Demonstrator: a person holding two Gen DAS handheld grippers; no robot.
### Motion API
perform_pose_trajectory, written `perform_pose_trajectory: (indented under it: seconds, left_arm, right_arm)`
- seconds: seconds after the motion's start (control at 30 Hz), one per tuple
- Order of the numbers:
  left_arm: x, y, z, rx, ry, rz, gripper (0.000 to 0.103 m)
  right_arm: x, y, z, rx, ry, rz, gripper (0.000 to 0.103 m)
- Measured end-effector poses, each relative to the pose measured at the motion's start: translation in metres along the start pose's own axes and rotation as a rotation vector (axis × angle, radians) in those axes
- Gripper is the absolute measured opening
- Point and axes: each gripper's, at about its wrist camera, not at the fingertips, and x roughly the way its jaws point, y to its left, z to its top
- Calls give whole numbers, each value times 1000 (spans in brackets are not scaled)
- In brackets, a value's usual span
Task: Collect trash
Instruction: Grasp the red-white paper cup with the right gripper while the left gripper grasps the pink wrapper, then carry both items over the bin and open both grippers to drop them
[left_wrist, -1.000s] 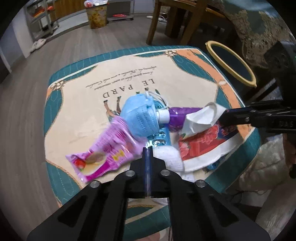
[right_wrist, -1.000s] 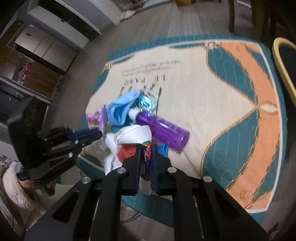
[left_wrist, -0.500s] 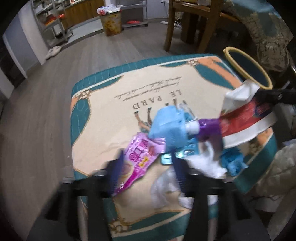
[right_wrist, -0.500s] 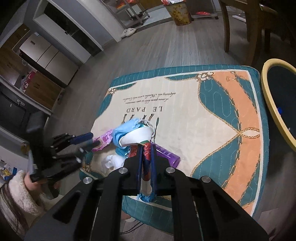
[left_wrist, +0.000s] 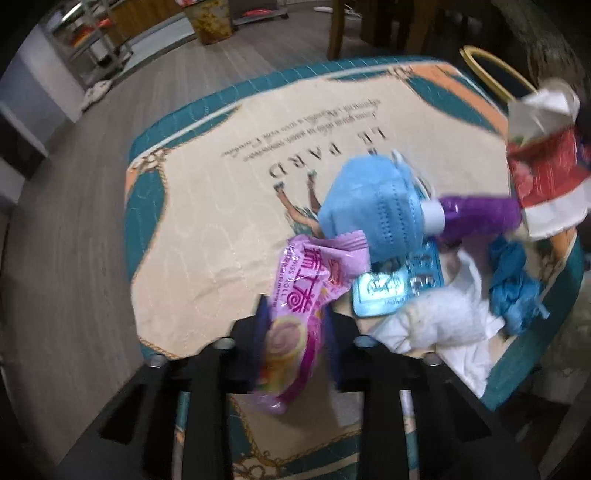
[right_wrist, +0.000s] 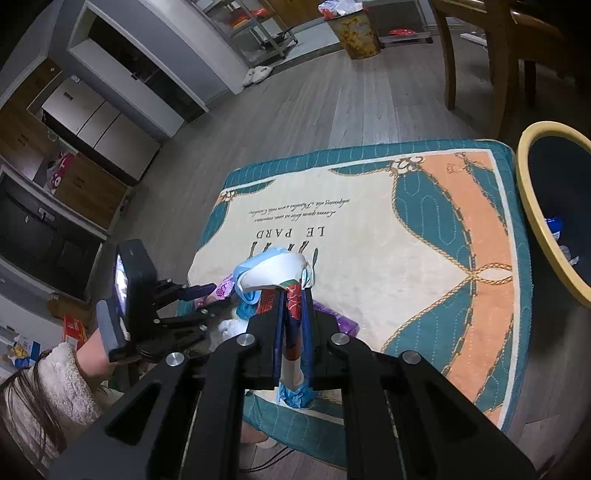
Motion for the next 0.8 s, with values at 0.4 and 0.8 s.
perform_pose_trajectory:
  seconds: [0.4,0.8]
  left_arm:
    - [-62,2,30,-75,-163,-26,7]
    - [-101,-45,96,-41,-291,-100,7]
  right_arm:
    - [-37,-9,27,26,-111,-1,8]
    - [-109,-37,68,39,-258,-62,8]
